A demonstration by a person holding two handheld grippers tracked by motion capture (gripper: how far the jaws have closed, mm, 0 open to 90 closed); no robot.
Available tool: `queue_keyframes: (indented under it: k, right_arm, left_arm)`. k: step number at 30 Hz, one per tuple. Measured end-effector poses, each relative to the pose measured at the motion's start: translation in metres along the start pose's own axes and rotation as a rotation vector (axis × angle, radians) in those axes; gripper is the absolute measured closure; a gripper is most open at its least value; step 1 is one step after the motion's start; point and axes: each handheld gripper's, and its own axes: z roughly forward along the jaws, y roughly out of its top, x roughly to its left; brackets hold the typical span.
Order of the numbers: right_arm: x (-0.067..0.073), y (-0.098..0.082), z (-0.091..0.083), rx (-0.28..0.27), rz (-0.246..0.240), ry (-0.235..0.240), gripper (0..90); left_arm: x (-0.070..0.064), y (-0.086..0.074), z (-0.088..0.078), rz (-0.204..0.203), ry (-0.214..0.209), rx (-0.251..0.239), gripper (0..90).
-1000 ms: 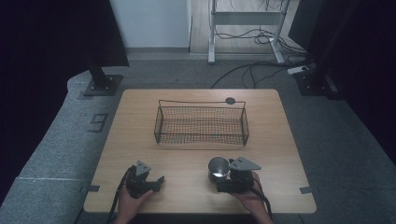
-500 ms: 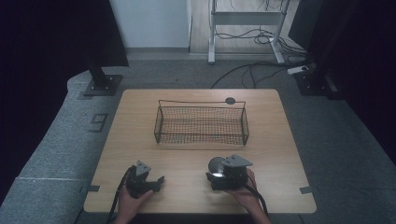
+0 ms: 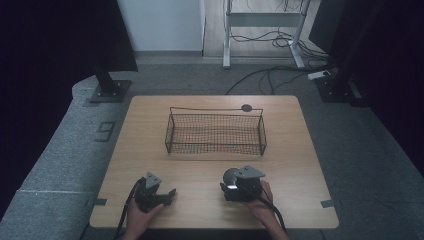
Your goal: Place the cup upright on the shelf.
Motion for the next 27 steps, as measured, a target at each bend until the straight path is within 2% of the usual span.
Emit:
queue_keyframes:
  k: [8, 12, 13, 27]
  right_arm:
    - [-0.003, 0.0, -0.001, 0.003, -0.015, 0.023, 13.3]
    - [-0.004, 0.0, -0.003, -0.003, -0.001, 0.053, 13.3]
    - [-0.002, 0.001, -0.006, -0.014, -0.017, 0.048, 13.3]
    - [0.001, 0.011, -0.022, -0.068, -0.024, 0.042, 13.3]
  left_arm:
    - [0.0, 0.0, 0.0, -0.001, 0.0, -0.001, 15.8]
    - [0.0, 0.0, 0.0, 0.0, 0.0, -0.001, 15.9]
    - [0.0, 0.0, 0.0, 0.0, 0.0, -0.001, 15.8]
    - [0.0, 0.0, 0.0, -0.001, 0.0, -0.001, 15.8]
